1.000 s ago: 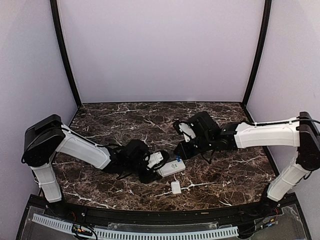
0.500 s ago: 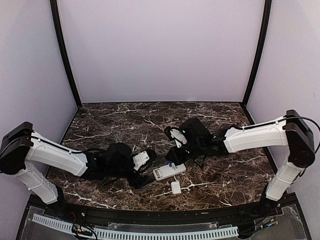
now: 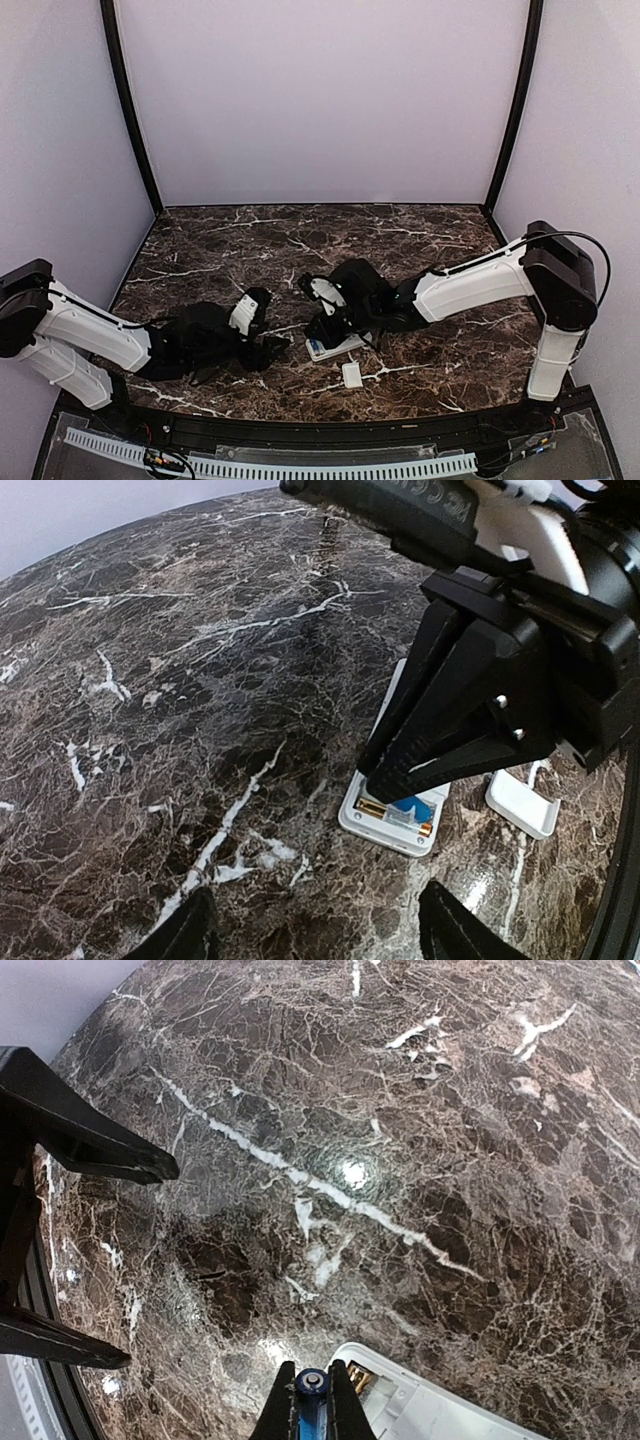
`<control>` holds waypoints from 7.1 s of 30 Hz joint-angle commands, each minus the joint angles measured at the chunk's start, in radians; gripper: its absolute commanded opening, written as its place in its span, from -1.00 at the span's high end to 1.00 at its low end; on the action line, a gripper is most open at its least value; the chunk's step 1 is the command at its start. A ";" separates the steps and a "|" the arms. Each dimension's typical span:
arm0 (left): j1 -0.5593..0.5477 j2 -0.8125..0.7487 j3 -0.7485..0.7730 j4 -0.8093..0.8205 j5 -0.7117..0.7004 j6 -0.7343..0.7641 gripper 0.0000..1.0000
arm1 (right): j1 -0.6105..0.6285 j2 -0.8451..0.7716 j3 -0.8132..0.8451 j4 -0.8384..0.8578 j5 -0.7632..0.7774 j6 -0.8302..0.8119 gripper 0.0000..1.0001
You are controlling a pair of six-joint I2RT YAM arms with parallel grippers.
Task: Load the batteries into the remote control
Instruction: Place the battery in the battery compartment, then hold the remote control without the battery cover at the center of the board, then load the battery into the battery compartment.
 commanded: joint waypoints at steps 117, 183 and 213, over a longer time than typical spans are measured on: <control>-0.069 0.591 0.100 0.458 0.030 0.337 -0.50 | -0.122 0.161 0.283 -0.374 -0.280 -0.084 0.94; -0.068 0.537 -0.043 0.699 0.091 0.316 -0.63 | -0.115 0.050 0.168 -0.356 -0.275 -0.010 1.00; -0.068 0.469 -0.090 0.751 0.005 0.300 -0.63 | -0.034 -0.025 0.296 -0.602 -0.054 0.105 0.79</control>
